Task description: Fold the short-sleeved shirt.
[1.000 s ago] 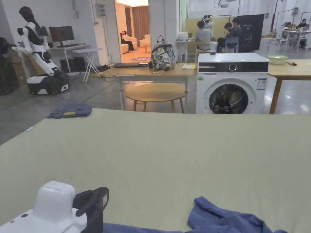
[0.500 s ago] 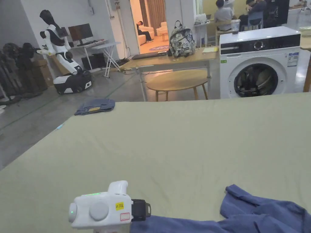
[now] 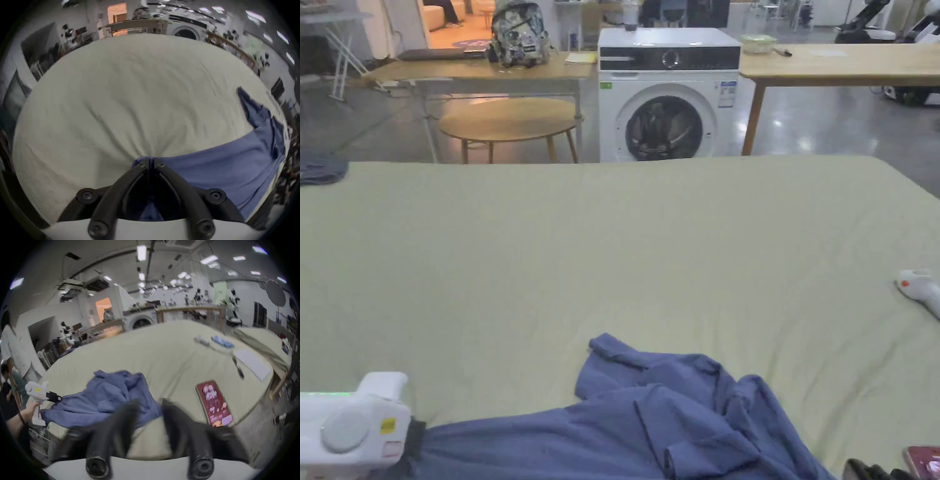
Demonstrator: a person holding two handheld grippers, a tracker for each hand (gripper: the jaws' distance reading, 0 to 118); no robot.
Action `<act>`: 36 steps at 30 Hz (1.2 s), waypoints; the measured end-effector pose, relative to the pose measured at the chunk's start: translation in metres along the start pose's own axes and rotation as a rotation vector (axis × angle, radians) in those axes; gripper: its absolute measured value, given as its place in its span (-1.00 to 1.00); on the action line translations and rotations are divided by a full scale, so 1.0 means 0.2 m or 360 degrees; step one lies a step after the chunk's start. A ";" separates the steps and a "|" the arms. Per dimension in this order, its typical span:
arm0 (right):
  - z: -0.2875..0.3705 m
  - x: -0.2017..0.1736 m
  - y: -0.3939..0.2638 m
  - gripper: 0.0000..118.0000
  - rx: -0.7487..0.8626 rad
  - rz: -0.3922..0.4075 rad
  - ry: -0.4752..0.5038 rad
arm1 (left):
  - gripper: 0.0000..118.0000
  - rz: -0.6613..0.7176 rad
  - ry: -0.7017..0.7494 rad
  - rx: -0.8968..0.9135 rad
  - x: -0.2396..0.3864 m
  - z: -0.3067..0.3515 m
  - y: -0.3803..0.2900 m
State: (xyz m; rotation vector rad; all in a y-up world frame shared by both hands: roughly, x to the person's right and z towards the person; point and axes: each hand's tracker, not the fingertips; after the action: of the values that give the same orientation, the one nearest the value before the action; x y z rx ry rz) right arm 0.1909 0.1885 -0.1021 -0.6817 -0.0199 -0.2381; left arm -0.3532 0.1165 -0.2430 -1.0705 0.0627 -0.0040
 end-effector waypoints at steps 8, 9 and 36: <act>-0.59 0.14 -0.13 -0.87 -0.0398 -0.0468 0.0160 | -1.00 0.0060 -0.0003 0.0055 -0.02 -0.01 -0.03; -0.60 0.15 -0.15 -0.88 -0.0384 -0.0498 0.0200 | -1.00 0.0076 -0.0013 0.0063 -0.02 -0.01 -0.04; 0.36 -0.39 1.28 -0.90 0.0729 0.0254 0.0501 | -1.00 0.0212 -0.0286 0.1635 -0.36 1.91 0.35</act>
State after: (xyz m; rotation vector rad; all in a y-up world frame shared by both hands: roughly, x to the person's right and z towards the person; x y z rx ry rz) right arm 0.1770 0.4425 -0.2125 -0.1831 0.2732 -0.1760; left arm -0.4067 0.4863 -0.1178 -0.0360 -0.0332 0.1644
